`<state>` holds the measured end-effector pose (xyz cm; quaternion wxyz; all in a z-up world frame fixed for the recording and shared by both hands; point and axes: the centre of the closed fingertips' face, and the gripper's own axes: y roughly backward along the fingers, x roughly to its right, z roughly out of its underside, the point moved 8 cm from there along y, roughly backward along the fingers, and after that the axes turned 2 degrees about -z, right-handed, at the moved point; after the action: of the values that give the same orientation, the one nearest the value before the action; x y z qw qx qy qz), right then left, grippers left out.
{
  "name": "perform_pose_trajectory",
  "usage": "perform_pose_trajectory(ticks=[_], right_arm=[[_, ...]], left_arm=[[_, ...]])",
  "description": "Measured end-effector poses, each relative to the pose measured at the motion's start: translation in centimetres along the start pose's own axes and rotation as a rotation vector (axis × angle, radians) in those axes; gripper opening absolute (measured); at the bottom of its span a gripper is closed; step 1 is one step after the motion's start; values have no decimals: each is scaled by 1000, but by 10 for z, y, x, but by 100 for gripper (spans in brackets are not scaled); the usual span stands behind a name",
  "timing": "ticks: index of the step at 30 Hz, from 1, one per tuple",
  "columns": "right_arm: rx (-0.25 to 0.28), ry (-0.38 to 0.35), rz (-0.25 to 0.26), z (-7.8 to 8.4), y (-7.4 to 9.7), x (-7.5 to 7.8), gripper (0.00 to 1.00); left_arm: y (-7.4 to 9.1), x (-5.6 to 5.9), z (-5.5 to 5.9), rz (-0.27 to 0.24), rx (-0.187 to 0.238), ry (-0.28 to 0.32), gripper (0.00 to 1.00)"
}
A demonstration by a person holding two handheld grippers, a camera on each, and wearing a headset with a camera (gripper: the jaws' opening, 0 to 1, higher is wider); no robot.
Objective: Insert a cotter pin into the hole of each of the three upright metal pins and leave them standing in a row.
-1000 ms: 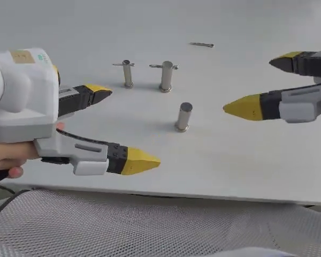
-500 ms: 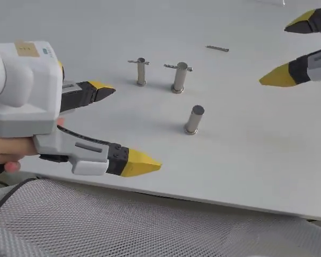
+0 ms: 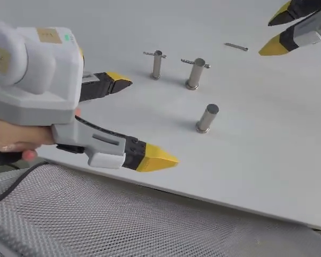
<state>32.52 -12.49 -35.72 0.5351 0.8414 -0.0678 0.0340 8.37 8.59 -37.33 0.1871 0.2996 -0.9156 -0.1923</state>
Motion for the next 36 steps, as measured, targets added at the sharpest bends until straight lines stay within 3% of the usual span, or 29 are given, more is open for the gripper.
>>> perform_pose_trajectory(ticks=[4,6,11,16,21,27,36], right_arm=[[-46,34,-6,0,-13,17,18],[-66,38,-9,0,-16,22,18],[-145,54,-75,3,-34,32,18],[-170,53,-82,3,-52,42,14],[-184,48,-106,0,-63,41,14],[-250,70,-104,6,-75,42,10],[-255,39,-124,8,-78,42,8]], left_arm=[[1,-2,-1,-15,5,3,99],[1,-4,-1,-20,8,12,99],[3,-7,1,-27,6,26,99],[4,-13,2,-27,3,24,99],[4,-12,4,-23,1,24,99],[7,-15,5,-32,7,36,99],[9,-23,7,-37,20,65,99]])
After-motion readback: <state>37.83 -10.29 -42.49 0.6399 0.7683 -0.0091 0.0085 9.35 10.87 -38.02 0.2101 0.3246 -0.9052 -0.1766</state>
